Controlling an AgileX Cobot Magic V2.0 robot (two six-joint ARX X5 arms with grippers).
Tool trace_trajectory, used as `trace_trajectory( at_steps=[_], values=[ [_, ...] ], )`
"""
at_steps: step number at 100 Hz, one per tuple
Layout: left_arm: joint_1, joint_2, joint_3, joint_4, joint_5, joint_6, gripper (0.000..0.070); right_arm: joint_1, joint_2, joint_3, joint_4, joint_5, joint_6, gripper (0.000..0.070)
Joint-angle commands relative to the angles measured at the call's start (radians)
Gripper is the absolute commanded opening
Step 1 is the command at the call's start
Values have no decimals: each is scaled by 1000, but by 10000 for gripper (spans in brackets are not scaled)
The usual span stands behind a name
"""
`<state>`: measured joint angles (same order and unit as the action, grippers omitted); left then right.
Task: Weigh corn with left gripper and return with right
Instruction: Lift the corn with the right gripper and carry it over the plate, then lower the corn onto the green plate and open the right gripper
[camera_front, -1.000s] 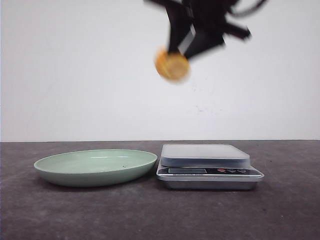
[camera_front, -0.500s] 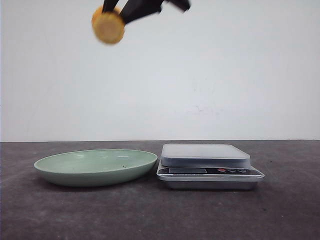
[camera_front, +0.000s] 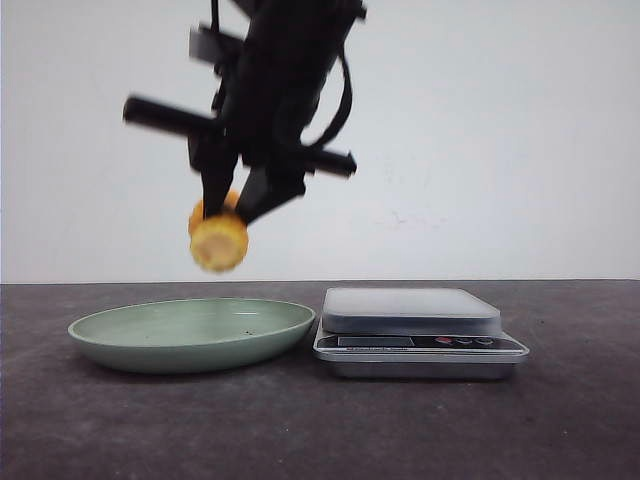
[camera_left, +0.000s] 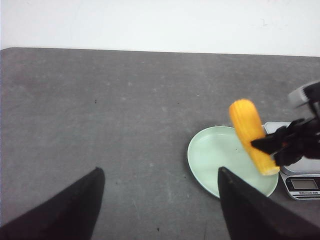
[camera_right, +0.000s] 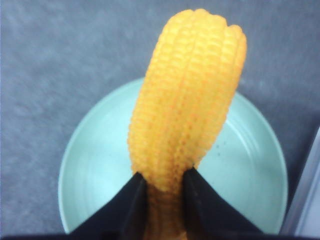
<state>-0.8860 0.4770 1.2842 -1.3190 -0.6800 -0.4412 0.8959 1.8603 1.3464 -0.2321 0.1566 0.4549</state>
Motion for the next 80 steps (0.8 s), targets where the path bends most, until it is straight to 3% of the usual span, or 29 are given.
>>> trace_trajectory(
  at_steps=[1, 47, 51, 60, 64, 80],
  values=[
    [-10, 5, 10, 10, -2, -13, 430, 12, 34, 23, 15, -1, 37, 0],
    [-10, 5, 10, 8, -1, -24, 430, 19, 115, 23, 31, -26, 63, 4],
    [-10, 5, 10, 8, -1, -24, 430, 19, 115, 23, 33, -26, 63, 64],
    [-10, 5, 10, 8, -1, -24, 430, 19, 115, 23, 39, -26, 62, 326],
    [-10, 5, 10, 8, -1, -24, 430, 19, 115, 23, 39, -26, 62, 399],
    [-10, 5, 10, 7, -1, -24, 430, 19, 115, 23, 49, -26, 61, 413]
  ],
)
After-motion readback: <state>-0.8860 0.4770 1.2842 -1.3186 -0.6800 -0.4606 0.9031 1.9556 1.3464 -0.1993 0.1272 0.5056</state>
